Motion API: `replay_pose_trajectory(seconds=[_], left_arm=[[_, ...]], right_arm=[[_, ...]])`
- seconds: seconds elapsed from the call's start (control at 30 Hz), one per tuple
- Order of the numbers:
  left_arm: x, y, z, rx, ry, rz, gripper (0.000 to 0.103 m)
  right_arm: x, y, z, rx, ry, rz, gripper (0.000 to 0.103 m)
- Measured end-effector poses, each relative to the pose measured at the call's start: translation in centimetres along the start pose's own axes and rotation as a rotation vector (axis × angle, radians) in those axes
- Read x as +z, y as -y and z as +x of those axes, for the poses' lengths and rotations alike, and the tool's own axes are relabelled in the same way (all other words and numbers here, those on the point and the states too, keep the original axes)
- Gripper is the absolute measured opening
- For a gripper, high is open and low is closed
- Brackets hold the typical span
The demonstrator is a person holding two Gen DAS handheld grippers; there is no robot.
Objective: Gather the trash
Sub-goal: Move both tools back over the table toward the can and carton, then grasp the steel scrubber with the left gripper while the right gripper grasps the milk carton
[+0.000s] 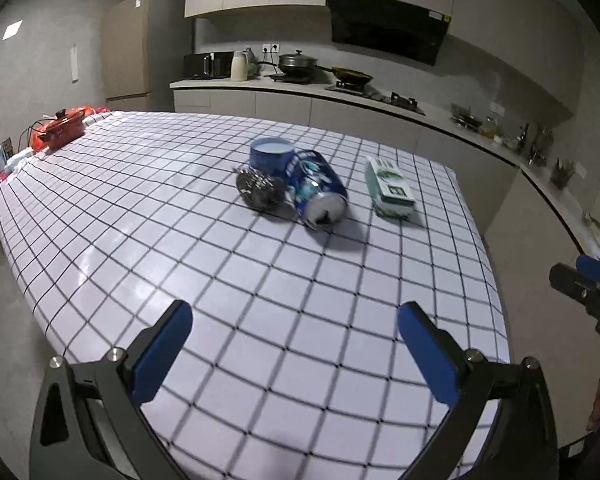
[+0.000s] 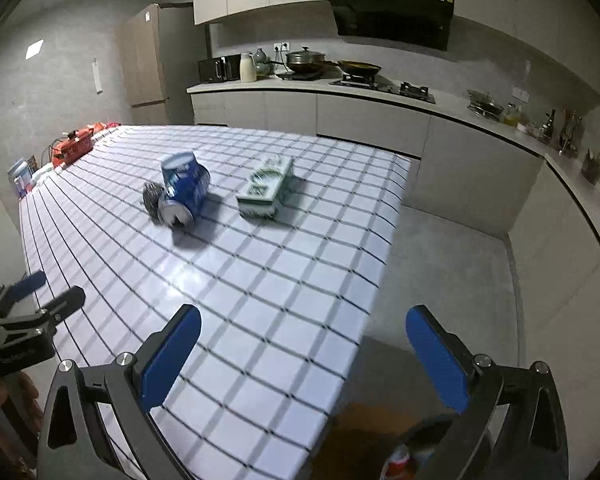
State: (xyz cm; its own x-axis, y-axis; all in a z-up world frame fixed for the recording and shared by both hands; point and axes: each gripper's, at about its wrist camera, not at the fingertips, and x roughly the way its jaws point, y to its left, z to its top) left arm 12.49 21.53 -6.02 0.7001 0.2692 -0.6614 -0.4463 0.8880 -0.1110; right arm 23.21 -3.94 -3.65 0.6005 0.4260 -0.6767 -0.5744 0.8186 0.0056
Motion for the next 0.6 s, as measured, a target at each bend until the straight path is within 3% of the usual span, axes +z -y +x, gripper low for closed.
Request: replay_pose_trajectory(seconds=[0.33,0.6], left_arm=[[3.5,-2.8,4.1,-0.030,0.014,-0.013,0.097],[6.5,-4.4,9.8,-0.042,-0.026,-0.017,0.093]], right_arm=[[4.4,-2.4,5.2,0.005,0.001,0.024,0.102],[7.0,-3.4,10.2,0.024,-0.034,0.026,0.089]])
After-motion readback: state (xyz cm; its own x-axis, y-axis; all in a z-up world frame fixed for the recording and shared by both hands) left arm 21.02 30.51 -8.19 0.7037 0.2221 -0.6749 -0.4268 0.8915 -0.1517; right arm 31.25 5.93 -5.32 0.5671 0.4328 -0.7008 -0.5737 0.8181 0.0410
